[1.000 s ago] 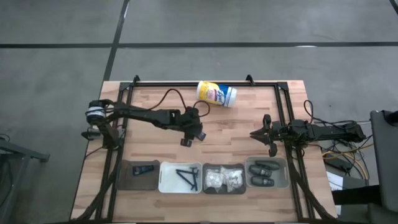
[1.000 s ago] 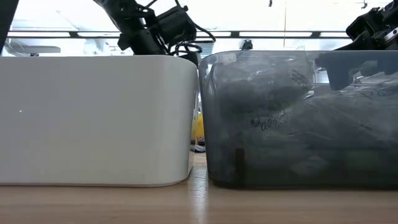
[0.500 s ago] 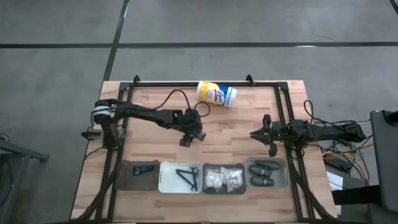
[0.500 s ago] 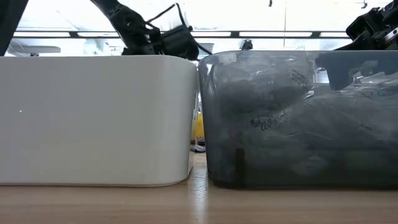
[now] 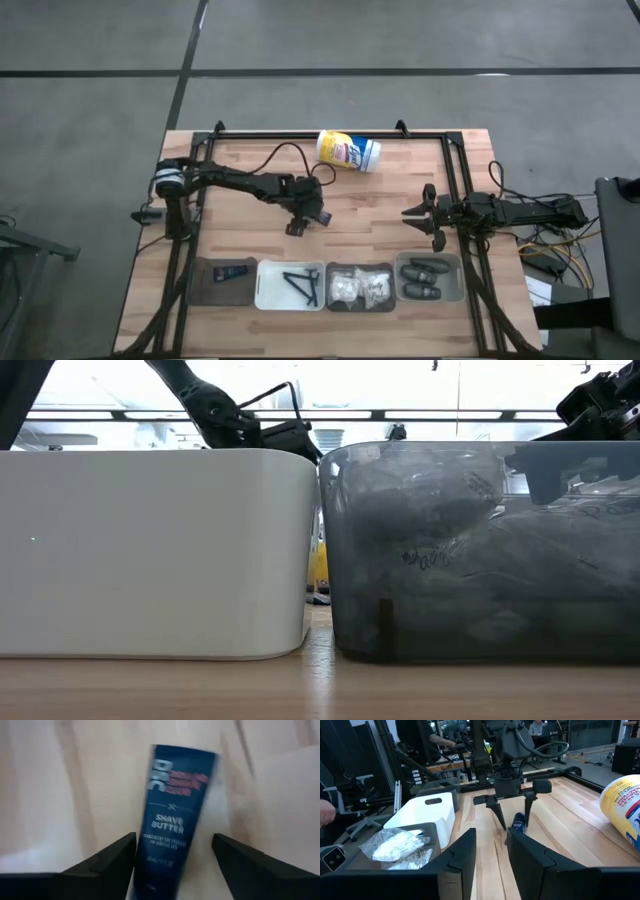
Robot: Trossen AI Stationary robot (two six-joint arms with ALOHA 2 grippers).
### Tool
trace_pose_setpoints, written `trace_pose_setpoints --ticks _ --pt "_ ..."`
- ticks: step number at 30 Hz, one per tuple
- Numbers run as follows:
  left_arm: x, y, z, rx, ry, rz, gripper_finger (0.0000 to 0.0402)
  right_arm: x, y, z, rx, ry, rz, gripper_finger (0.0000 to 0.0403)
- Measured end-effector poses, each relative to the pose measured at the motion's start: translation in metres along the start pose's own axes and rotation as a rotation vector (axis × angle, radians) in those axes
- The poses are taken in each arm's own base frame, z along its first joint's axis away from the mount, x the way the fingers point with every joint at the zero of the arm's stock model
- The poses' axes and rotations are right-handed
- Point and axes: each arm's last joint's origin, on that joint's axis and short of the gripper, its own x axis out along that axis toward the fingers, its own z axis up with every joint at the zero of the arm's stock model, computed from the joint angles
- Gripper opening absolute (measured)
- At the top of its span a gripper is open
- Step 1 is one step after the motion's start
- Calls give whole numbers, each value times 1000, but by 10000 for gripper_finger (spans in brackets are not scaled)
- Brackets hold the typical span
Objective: Pick & Place Travel size toiletries
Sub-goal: Put the dark blue shave cream into the left black bin
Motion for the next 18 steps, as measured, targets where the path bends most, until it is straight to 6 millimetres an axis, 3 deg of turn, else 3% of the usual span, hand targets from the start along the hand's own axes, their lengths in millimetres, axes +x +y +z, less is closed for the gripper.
trace_pose_setpoints --ticks 12,18 --pt "0 -3 -3 -49 33 -45 135 0 0 0 0 0 0 139" --pt "0 -3 -4 -69 34 -43 131 0 0 0 0 0 0 156"
